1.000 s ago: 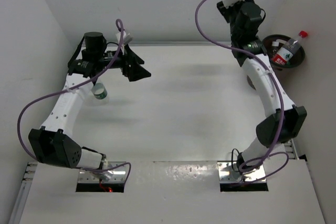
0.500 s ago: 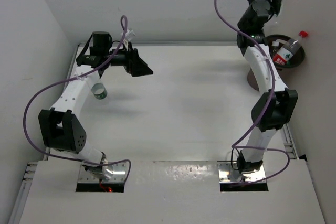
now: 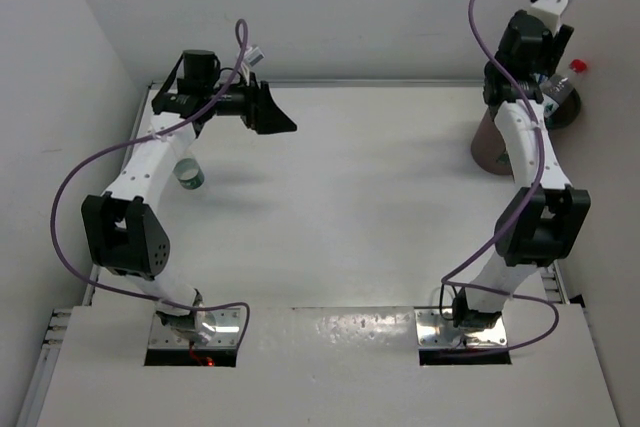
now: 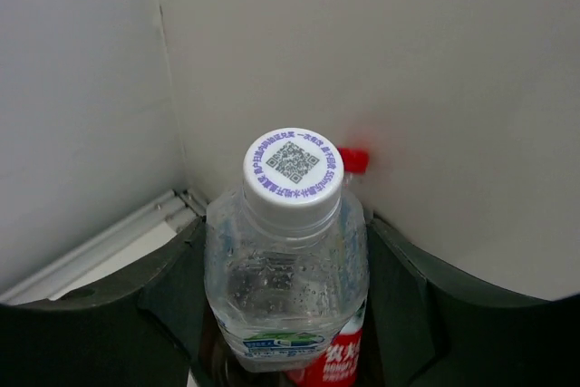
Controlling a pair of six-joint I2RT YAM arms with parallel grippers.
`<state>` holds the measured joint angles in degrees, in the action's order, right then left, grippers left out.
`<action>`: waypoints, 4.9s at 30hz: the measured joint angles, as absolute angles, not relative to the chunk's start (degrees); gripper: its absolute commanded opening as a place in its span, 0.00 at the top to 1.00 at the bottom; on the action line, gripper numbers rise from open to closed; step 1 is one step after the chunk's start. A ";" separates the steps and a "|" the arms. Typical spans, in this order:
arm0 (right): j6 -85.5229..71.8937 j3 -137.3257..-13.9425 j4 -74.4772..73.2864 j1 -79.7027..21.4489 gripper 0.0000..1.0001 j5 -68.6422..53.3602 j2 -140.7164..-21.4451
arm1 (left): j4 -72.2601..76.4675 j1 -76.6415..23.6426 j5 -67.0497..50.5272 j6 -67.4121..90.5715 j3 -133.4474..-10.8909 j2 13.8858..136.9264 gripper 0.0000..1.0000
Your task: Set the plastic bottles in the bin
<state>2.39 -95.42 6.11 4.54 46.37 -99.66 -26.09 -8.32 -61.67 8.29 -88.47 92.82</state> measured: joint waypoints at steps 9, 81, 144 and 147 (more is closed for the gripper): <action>-5.48 -84.44 1.34 4.99 1.00 45.04 -97.36 | -26.72 -9.06 -59.75 8.69 -89.45 94.41 0.00; 1.63 -84.75 -17.17 -12.69 0.12 5.78 -83.22 | -37.95 15.38 -16.78 -3.07 -67.59 73.67 0.05; 11.18 -105.80 -35.66 -45.25 0.10 -9.47 -99.11 | -20.60 -13.93 -51.03 18.50 -81.93 80.68 0.87; 11.20 -105.80 -36.51 -45.21 0.16 -6.76 -99.50 | -19.97 -14.33 -51.37 18.83 -82.02 80.68 0.87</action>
<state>11.20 -105.80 -36.51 -45.21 -6.76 -99.50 -19.97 -14.33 -51.37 18.83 -82.02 80.68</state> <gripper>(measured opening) 0.868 0.482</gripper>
